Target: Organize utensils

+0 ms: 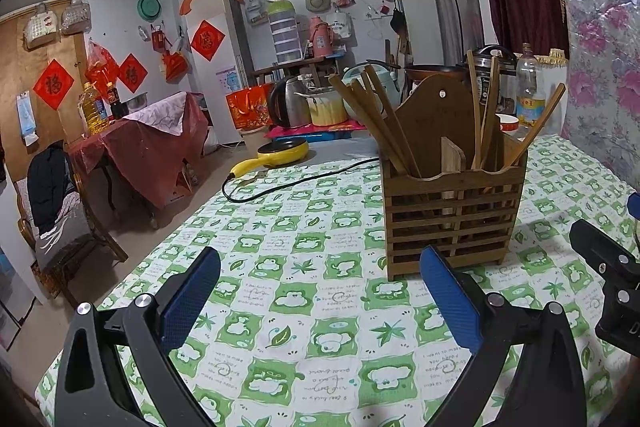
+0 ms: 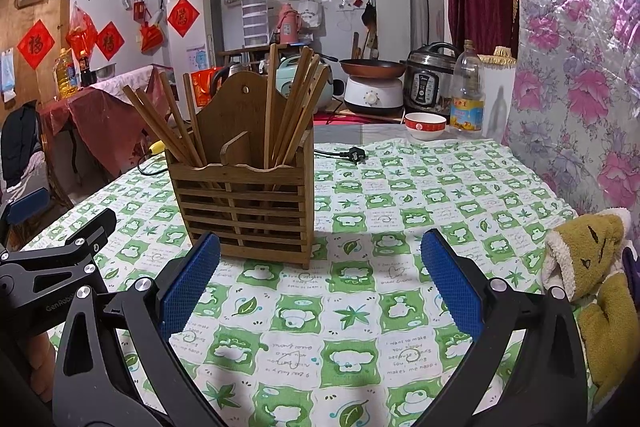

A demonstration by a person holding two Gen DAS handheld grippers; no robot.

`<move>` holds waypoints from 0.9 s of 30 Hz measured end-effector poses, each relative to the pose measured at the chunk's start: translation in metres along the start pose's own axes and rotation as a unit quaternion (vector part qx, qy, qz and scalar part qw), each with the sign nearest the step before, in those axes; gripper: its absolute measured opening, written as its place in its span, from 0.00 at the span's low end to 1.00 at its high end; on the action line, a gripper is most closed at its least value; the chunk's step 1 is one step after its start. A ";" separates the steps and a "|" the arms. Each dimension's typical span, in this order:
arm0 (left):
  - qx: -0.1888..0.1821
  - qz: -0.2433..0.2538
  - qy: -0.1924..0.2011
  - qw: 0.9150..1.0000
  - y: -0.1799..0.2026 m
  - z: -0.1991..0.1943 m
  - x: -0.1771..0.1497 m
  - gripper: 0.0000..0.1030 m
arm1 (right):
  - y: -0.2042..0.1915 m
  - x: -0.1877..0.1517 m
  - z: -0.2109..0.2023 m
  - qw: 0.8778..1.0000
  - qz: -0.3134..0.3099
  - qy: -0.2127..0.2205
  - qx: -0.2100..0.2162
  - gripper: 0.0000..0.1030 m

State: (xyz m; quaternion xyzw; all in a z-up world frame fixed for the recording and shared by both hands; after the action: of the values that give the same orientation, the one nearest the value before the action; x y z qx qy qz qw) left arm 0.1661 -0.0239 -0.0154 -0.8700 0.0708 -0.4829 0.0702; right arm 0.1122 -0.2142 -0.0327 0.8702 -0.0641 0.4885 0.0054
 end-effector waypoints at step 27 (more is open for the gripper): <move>0.004 -0.004 0.008 1.000 -0.005 -0.003 0.000 0.95 | 0.000 0.002 -0.002 1.000 -0.001 0.003 -0.001 0.94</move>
State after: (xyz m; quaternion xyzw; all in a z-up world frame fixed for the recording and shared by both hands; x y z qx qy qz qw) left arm 0.1637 -0.0187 -0.0133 -0.8661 0.0653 -0.4904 0.0714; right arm 0.1116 -0.2139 -0.0305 0.8686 -0.0639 0.4913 0.0070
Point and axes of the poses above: each gripper's, at about its wrist camera, not at the fingertips, and z roughly the way its jaws point, y to its right, x to its top, the point moved 5 cm from there along z, roughly the way its jaws point, and after that the axes turned 3 degrees about -y, right-handed, at the moved point
